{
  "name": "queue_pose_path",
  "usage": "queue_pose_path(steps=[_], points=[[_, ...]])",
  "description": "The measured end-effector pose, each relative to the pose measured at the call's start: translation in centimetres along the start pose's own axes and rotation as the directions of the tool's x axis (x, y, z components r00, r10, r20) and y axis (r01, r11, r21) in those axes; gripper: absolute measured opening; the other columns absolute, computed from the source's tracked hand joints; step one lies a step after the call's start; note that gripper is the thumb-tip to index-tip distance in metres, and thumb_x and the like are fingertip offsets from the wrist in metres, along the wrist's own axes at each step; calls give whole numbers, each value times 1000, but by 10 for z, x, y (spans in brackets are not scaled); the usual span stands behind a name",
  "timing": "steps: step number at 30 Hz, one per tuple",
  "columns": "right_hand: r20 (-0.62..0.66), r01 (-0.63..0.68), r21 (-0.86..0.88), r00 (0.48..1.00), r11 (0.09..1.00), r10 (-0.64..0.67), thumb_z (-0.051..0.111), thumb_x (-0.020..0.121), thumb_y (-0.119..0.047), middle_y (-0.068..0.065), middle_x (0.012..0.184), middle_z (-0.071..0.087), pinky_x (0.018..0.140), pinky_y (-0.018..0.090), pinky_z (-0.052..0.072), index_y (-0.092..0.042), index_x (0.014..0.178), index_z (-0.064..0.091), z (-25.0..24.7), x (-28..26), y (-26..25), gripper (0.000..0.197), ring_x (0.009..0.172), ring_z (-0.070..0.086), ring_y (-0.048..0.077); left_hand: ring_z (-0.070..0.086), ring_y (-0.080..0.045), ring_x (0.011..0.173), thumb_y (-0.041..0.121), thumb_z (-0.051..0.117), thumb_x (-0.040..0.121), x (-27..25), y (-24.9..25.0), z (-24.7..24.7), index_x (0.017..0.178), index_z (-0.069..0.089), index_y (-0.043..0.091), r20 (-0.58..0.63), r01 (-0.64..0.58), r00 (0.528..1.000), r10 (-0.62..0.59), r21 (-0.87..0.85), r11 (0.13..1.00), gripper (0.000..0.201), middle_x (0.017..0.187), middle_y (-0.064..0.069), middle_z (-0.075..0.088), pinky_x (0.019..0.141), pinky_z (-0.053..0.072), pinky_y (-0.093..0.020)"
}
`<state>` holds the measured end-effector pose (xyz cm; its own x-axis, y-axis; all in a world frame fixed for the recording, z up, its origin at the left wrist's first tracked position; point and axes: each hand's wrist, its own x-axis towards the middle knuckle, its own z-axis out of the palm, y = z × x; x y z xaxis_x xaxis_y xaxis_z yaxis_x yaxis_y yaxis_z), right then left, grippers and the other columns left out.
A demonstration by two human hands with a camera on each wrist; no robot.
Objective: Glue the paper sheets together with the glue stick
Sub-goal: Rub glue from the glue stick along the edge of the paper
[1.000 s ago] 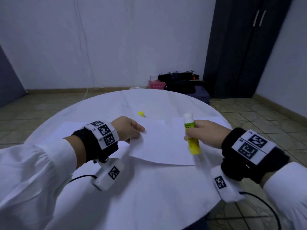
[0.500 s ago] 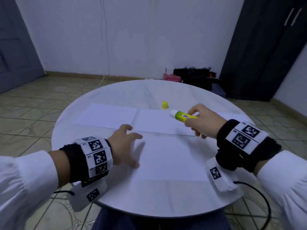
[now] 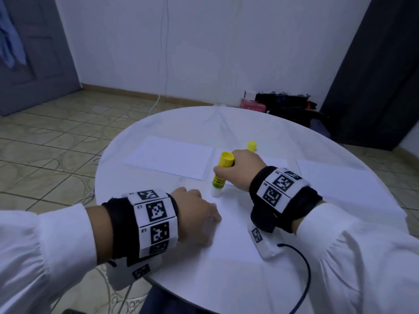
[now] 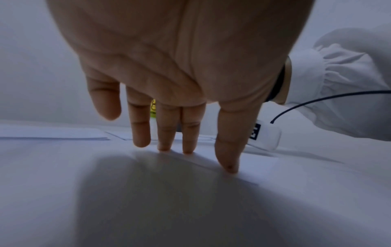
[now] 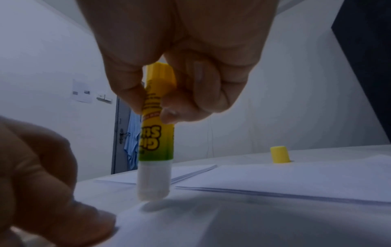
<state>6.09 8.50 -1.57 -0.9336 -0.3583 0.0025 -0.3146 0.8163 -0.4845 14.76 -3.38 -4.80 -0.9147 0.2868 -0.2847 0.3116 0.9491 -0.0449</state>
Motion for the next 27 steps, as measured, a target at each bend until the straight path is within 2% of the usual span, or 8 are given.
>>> queue_pose_path(steps=[5,12,16,18,21,25,27], points=[[28,-6,-44,1000,999,7,60,83,-36,0,68,44,52,27,31,-15,66,40,4,1,4,33,64,44,15,37,-16,127,51,55,87,3,-3,3,136,42,38,-15,-25,1000,25,4,1000,52,133,16,51,97,29,-31],[-28,-97,-109,995,989,95,60,83,-35,0,70,47,52,27,29,-13,70,45,-21,-15,42,29,61,42,12,38,-18,124,58,62,79,11,-5,2,129,47,34,16,-20,1000,19,44,999,57,137,13,45,95,32,-35],[-71,-142,-136,989,980,133,62,83,-34,1,70,49,53,27,31,-12,70,49,-39,-32,69,29,63,44,13,27,-16,134,59,63,78,13,-6,0,138,39,35,49,-3,999,0,49,999,69,149,15,28,106,30,-37],[-87,-169,-141,984,975,158,62,83,-34,2,71,51,55,27,33,-11,71,51,-46,-39,82,29,65,45,15,26,-13,135,60,66,75,16,-9,1,137,36,36,68,18,997,-18,7,1000,73,146,18,29,107,29,-38],[-101,-208,-132,975,969,195,63,83,-33,4,72,52,57,28,34,-10,72,51,-55,-48,96,29,66,46,17,33,-11,133,65,70,65,20,-16,3,133,31,40,119,76,991,-66,-79,994,82,137,19,39,108,29,-38],[-110,-243,-147,967,959,229,63,84,-31,6,76,52,57,28,33,-8,76,53,-63,-55,106,27,67,46,18,34,-11,133,65,70,67,20,-15,1,138,29,41,137,113,985,-104,-62,992,85,143,14,34,110,25,-34],[-113,-264,-154,962,952,248,63,83,-31,6,78,54,56,28,33,-8,77,52,-66,-57,107,25,68,46,18,35,-16,132,67,69,66,20,-16,0,143,22,41,143,137,981,-128,-56,989,94,147,13,30,109,23,-33]])
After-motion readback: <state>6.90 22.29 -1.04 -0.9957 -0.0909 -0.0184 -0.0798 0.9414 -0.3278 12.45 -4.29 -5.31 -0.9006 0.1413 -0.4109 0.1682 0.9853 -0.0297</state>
